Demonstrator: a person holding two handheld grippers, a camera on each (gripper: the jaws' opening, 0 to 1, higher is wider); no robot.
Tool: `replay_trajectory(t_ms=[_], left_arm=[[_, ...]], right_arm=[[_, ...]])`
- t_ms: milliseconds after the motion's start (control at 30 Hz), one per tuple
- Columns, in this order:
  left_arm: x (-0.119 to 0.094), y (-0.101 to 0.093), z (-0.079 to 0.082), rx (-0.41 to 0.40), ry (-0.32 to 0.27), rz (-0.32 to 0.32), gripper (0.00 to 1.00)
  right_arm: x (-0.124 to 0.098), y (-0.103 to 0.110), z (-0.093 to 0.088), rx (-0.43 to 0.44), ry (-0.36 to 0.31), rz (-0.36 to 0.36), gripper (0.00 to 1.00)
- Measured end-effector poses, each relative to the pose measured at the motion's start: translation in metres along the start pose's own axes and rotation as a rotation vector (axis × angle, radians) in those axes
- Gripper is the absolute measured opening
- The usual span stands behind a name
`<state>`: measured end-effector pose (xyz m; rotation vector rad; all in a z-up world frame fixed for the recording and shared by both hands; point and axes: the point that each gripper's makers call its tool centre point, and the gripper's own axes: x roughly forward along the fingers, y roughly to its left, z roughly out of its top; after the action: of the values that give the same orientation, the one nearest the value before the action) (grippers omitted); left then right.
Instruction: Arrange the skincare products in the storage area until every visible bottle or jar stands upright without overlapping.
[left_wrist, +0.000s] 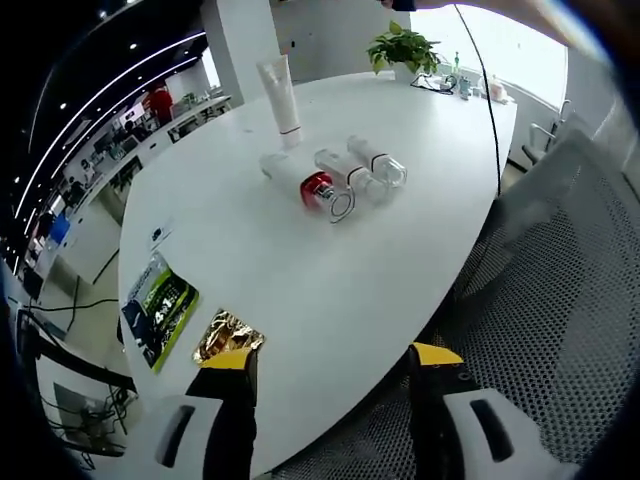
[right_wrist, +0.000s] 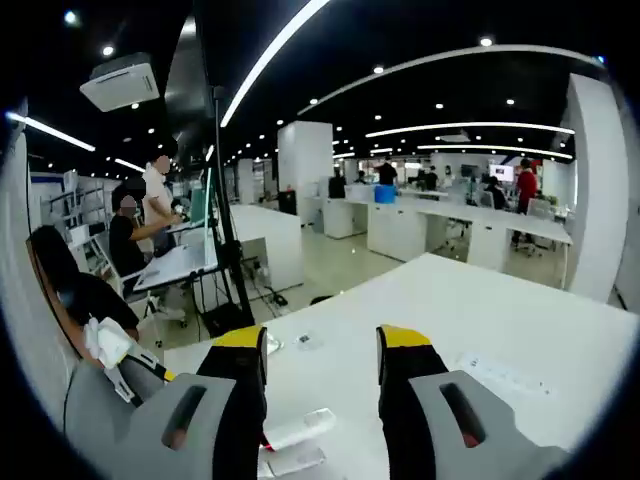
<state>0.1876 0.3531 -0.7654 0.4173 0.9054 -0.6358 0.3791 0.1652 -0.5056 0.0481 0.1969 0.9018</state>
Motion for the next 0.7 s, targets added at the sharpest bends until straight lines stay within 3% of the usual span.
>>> replay_trajectory(t_ms=[67, 133, 167, 267, 367, 500, 567, 633, 700], left_arm=[[-0.003, 0.000, 0.007, 0.000, -0.029, -0.011, 0.62], [-0.005, 0.002, 0.012, -0.032, -0.043, -0.031, 0.63], [-0.006, 0.003, 0.014, -0.041, -0.043, -0.032, 0.63], [-0.009, 0.009, 0.024, -0.075, -0.070, -0.037, 0.63], [-0.007, 0.013, 0.030, -0.126, -0.084, -0.055, 0.64], [-0.005, 0.015, 0.038, -0.151, -0.088, -0.075, 0.65], [-0.005, 0.018, 0.042, -0.170, -0.093, -0.081, 0.65], [-0.005, 0.021, 0.048, -0.206, -0.095, -0.087, 0.65], [-0.004, 0.025, 0.059, -0.256, -0.133, -0.098, 0.66]], right_arm=[[-0.016, 0.010, -0.007, 0.096, -0.055, -0.044, 0.50], [-0.028, 0.015, -0.012, 0.082, -0.099, -0.086, 0.52], [-0.037, 0.014, -0.018, 0.065, -0.115, -0.144, 0.54], [-0.052, 0.023, -0.031, 0.119, -0.130, -0.199, 0.60], [-0.065, 0.026, -0.048, 0.100, -0.108, -0.275, 0.69], [-0.072, 0.044, -0.077, 0.091, -0.059, -0.301, 0.76], [-0.076, 0.053, -0.097, 0.062, 0.007, -0.309, 0.76], [-0.078, 0.057, -0.107, 0.054, 0.024, -0.326, 0.76], [-0.079, 0.065, -0.115, 0.043, 0.037, -0.328, 0.75]])
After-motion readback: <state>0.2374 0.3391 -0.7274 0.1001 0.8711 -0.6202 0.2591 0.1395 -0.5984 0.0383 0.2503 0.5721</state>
